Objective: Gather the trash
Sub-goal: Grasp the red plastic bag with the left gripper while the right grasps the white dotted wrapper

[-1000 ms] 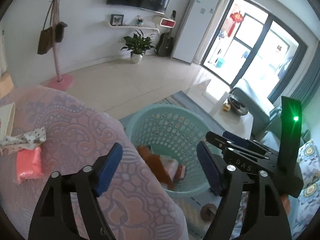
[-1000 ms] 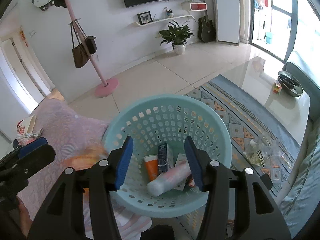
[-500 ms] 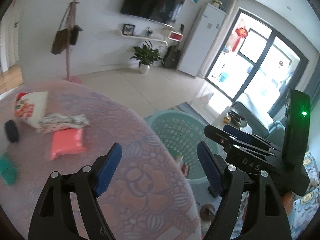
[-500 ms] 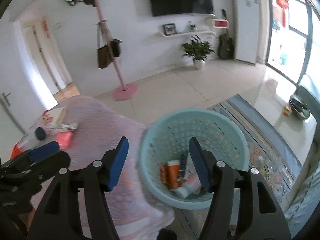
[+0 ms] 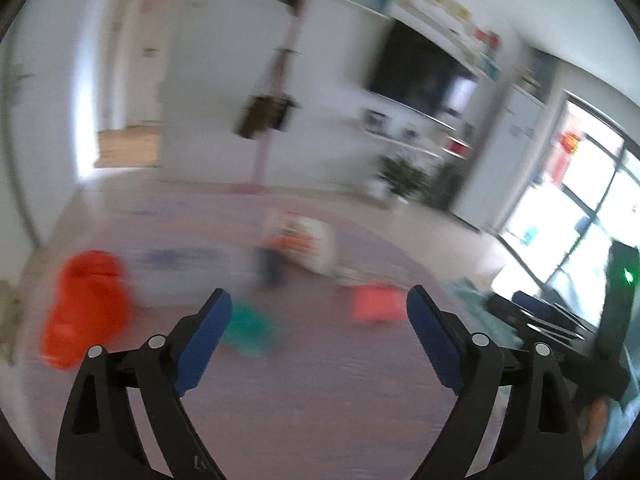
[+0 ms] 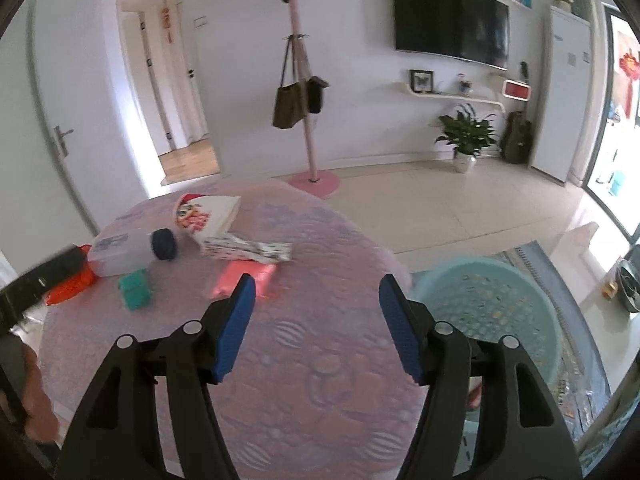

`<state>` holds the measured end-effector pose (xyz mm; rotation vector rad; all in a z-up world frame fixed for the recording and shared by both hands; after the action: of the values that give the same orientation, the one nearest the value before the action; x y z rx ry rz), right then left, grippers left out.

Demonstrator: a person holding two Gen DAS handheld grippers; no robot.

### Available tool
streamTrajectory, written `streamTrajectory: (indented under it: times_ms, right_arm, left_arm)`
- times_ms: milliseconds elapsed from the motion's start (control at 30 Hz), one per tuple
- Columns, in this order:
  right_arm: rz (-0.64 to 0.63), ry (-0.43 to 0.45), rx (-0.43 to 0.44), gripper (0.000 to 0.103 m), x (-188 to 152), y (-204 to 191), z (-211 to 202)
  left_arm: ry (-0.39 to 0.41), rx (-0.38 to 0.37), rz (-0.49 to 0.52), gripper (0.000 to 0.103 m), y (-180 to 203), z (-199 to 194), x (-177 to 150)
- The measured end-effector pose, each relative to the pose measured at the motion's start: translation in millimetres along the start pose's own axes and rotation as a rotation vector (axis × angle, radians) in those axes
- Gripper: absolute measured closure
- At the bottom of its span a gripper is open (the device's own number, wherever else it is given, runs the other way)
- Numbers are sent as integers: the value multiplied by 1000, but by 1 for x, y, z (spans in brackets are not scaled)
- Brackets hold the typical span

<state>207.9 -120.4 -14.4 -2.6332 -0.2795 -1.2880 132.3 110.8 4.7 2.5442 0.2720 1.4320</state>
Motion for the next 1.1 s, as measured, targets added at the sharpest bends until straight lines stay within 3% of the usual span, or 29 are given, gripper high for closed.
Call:
streamTrajectory:
  times_ms: [133,300,400,733,867,933,1000,1100]
  right_arm:
    - [-31,-22,44,38,3,-23,17]
    - [-97,-25,91,38,14,-51,37]
    - [-150,-20,78,31,19,-61,54]
    - [-202,-104,104,30,15,-66,111]
    - [-183,-131,131,32,8,-66,122]
    - [-194,-139,138,55,4,-69,126]
    - [-210,-158,133,71,0,-72,129]
    - [-210,-151,143,86,0,-72,128]
  left_arm:
    - [44,183,-52,16,-65,-15,16]
    - [-9,298,-141,15,-131,-4,22]
    - [-52,328,-167,15,-153,13,20]
    - [-98,329,-183,16,-167,45,1]
    - [-102,335,-157,24,-165,46,-3]
    - [-100,339,-149,30,-161,46,-5]
    - [-97,337,-146,38,-161,46,-7]
    - [-88,340,-163,46,-163,43,-9]
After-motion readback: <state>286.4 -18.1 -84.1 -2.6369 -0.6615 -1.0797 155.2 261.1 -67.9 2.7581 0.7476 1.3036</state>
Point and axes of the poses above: each gripper's, at about its wrist camera, not at the fingertips, and z roughly the way its jaws point, y to its right, x to its top, the point moved 2 cm from there along z, roughly the way its jaws point, and after that the axes turned 4 degrees about y, right-handed, at the moved point
